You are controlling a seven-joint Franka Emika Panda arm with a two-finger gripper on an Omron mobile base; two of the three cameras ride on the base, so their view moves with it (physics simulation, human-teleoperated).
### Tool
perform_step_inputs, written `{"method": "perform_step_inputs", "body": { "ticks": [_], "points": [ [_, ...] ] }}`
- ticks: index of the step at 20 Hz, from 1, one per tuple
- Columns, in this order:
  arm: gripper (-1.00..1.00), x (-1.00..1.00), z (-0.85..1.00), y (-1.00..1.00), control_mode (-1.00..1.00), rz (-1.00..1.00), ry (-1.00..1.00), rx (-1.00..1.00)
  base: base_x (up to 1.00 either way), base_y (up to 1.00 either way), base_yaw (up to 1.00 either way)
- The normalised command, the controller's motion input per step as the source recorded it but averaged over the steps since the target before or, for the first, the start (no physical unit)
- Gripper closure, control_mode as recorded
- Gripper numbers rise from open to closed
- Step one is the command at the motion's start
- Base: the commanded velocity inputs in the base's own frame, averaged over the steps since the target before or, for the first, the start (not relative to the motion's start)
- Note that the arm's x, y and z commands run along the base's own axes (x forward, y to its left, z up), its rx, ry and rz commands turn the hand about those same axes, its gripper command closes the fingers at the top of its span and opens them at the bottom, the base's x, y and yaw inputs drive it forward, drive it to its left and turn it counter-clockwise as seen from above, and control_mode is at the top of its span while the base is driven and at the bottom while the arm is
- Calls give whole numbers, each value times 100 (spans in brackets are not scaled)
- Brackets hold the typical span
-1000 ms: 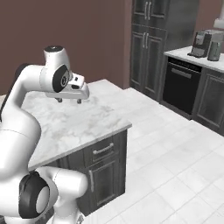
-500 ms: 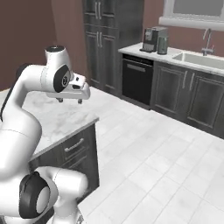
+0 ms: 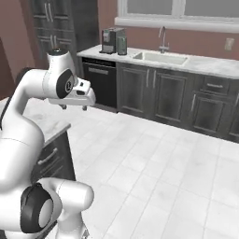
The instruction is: Navigate to the fridge.
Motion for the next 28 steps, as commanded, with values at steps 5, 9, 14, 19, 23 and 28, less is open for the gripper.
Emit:
{"method": "perform_step_inputs", "body": {
  "ticks": [5, 9, 14, 19, 23, 28],
  "points": [
    [-100, 0, 0, 0, 100, 0, 0, 0, 0, -30, -49],
    [-100, 0, 0, 0, 100, 0, 0, 0, -5, -29, -49],
    [-100, 0, 0, 0, 100, 0, 0, 0, -5, -26, -49],
    [-100, 0, 0, 0, 100, 0, 0, 0, -4, -24, -48],
    [-100, 0, 0, 0, 100, 0, 0, 0, 0, -15, -46],
    [-100, 0, 0, 0, 100, 0, 0, 0, 0, -14, -45]
  ]
}}
